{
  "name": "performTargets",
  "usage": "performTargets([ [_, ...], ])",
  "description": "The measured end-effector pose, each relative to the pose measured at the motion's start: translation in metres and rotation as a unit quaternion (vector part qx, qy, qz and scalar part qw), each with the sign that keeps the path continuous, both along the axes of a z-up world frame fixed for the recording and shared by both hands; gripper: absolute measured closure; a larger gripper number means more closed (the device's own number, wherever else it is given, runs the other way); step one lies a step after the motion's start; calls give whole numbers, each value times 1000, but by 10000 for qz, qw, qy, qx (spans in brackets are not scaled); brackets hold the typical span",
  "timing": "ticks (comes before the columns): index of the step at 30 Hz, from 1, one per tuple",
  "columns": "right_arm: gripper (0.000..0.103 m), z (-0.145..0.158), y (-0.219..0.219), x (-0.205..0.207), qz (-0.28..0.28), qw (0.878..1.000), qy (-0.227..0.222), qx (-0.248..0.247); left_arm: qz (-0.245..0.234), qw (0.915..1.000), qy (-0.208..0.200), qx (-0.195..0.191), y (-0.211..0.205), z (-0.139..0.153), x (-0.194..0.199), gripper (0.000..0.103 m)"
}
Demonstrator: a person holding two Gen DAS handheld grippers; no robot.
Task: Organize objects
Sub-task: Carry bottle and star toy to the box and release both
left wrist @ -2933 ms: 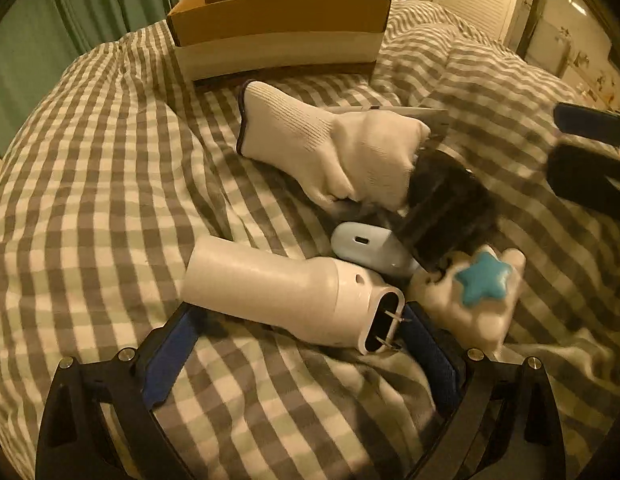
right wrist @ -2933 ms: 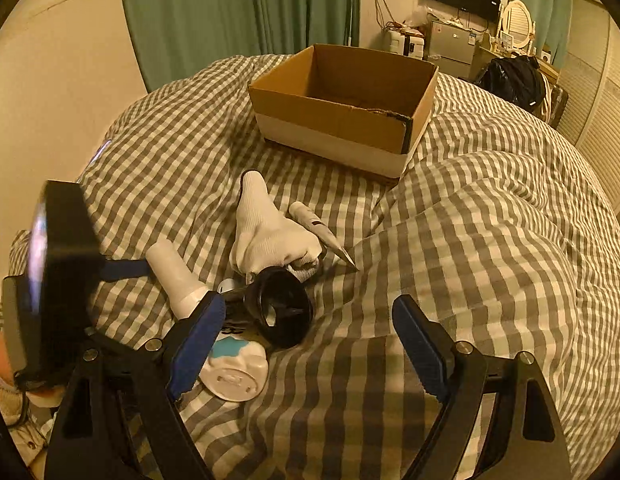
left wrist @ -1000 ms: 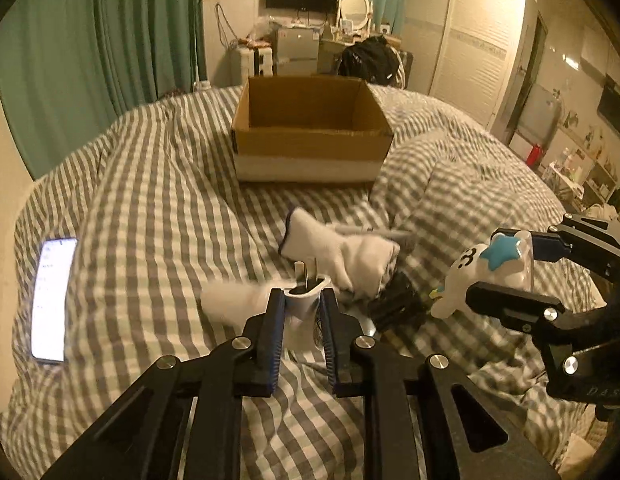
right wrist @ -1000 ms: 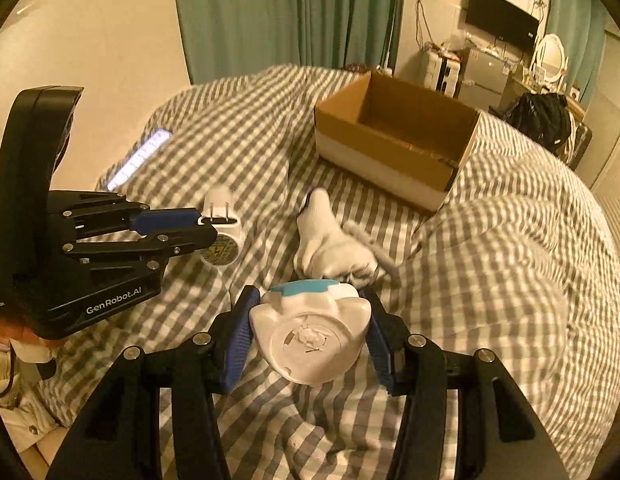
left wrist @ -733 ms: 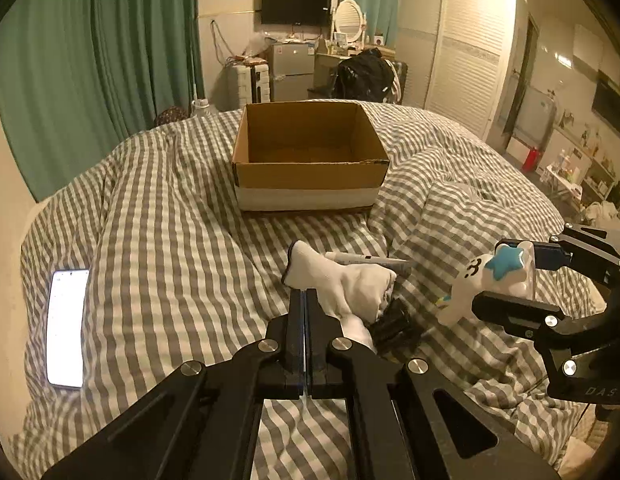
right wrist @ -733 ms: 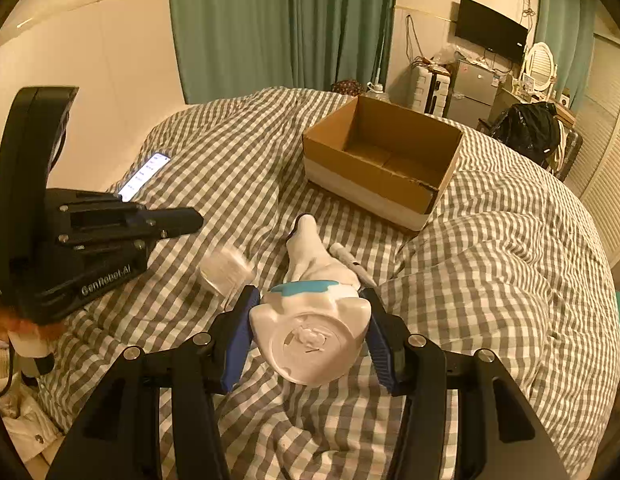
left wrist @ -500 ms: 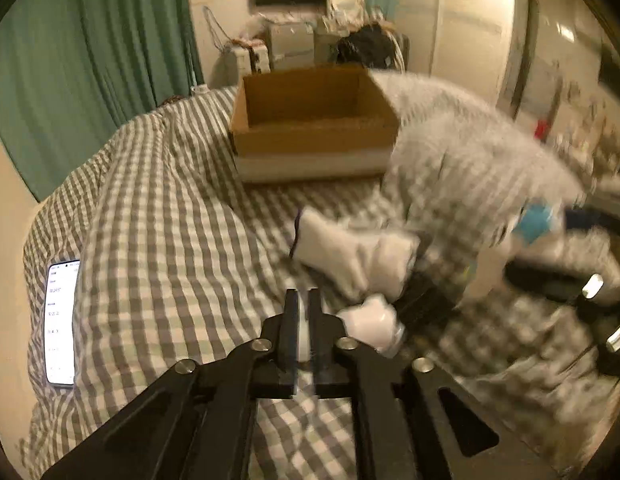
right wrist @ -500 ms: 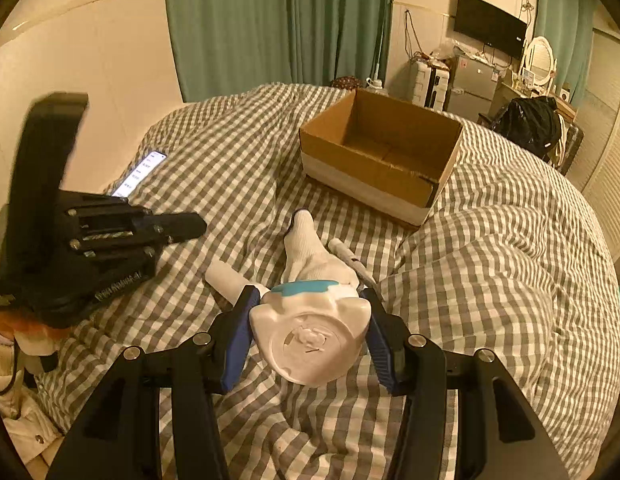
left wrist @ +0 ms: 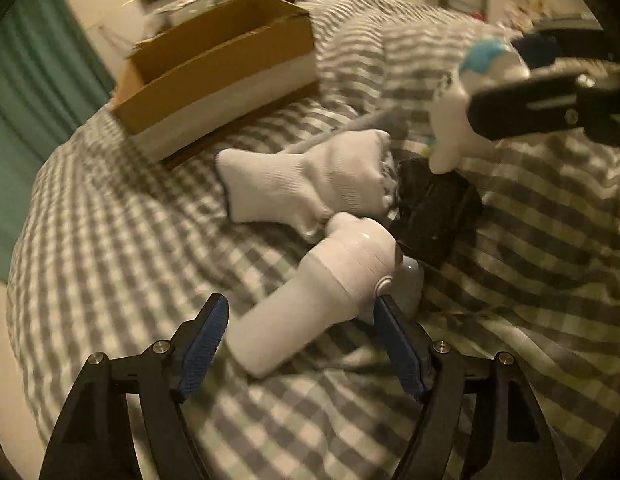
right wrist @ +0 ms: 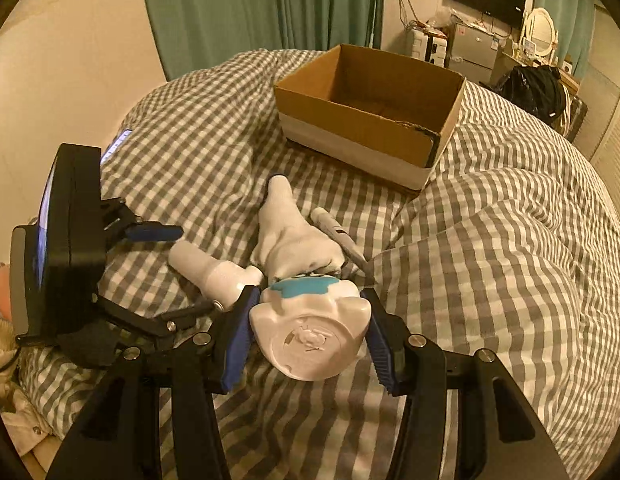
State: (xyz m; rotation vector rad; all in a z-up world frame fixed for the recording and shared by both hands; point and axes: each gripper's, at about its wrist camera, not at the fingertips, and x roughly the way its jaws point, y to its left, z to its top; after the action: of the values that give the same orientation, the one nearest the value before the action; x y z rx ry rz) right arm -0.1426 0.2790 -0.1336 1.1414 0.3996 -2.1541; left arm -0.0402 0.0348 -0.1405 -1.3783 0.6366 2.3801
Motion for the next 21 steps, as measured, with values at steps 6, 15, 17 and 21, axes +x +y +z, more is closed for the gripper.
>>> performTargets([
  [6, 52, -4, -3, -14, -14, 10000, -68, -32, -202, 9989, -357, 216, 15, -15, -27, 28],
  [15, 52, -4, 0, -18, -42, 9998, -88, -173, 302, 9967, -432, 614, 11, -11, -34, 52],
  [17, 52, 0, 2, -16, -52, 9998, -55, -193, 505, 9952, -406, 737, 4, -2, -33, 52],
  [21, 52, 11, 6, -11, -80, 9996, 60, -258, 760, 9932, -219, 850, -6, 22, -28, 52],
])
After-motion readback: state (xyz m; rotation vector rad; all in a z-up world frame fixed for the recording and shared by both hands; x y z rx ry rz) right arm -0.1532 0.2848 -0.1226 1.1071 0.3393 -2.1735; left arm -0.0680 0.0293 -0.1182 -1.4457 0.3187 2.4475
